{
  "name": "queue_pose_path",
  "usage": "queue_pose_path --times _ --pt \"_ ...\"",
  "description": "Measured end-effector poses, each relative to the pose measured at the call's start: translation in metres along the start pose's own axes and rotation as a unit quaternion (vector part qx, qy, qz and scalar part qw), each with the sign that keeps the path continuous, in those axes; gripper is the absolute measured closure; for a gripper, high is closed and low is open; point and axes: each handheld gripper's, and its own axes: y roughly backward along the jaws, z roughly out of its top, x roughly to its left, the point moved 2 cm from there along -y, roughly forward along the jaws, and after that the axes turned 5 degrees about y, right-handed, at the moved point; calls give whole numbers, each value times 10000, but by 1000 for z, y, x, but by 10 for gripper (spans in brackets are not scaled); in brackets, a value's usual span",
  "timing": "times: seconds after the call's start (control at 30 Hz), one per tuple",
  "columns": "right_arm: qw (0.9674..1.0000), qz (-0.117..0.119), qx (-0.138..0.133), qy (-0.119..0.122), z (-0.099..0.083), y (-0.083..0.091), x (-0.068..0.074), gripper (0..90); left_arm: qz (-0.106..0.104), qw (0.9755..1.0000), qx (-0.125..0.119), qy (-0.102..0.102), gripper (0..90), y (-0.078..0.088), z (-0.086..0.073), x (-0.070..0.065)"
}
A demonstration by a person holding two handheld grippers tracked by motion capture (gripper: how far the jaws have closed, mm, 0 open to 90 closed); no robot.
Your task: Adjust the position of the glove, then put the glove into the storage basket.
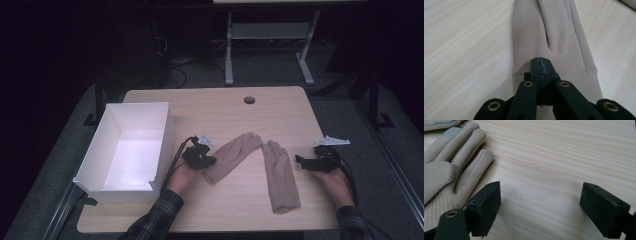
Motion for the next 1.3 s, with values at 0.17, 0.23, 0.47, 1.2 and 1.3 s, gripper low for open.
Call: queue_pose_path --times 0.17,0.23,0.47,1.2,1.3 --pt "10000 1 4 -15 0 0 0 168 -189 9998 51 -44 895 5 -9 -8" --pt "10000 1 1 -11 0 0 0 167 -238 9997 76 -82 894 6 -10 -11" --pt "10000 20 3 0 1 0 1 167 -620 9971 148 -414 894 8 -19 -33" --pt "10000 69 -9 50 2 -1 3 167 -1285 9899 -23 -598 857 6 -13 -69" --pt "10000 72 -9 57 2 -1 3 167 -1041 9932 -200 -474 789 10 -8 -57"
